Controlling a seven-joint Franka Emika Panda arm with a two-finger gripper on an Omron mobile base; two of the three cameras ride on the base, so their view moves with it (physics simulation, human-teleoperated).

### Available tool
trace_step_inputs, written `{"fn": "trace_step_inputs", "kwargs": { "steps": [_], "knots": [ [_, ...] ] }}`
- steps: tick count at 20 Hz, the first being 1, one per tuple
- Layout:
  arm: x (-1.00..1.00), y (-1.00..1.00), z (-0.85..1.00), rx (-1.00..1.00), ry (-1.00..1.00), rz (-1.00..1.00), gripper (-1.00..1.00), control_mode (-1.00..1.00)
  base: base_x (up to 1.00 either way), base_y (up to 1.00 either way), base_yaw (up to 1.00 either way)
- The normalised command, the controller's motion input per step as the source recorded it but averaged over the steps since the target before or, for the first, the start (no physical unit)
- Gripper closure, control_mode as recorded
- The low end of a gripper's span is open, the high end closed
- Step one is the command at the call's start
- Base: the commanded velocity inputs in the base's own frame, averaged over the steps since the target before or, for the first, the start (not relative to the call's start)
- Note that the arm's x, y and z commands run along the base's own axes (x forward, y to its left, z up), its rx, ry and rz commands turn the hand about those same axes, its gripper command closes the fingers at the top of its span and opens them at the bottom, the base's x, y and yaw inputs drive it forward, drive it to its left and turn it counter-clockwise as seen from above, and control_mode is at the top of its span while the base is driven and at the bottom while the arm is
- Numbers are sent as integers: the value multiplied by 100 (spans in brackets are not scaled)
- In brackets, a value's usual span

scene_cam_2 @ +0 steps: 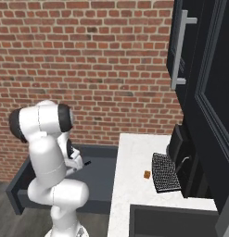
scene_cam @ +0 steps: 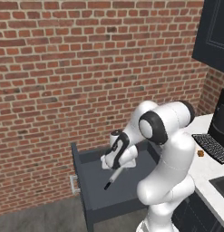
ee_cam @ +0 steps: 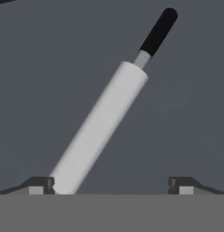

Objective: Pick the rolling pin from the drawer and place it on the counter.

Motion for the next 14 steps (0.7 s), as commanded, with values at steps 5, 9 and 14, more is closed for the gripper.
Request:
{"fn": "trace_step_inputs", "kwargs": {
  "steps": [5,9,14],
  "knots": [
    [4,0,-21,0,-2,0,-100,-100,0,0,0],
    [13,1,-13,0,-6,0,-100,-100,0,0,0],
    [8,3,-35,0,-9,0,-100,-100,0,0,0]
  ]
}}
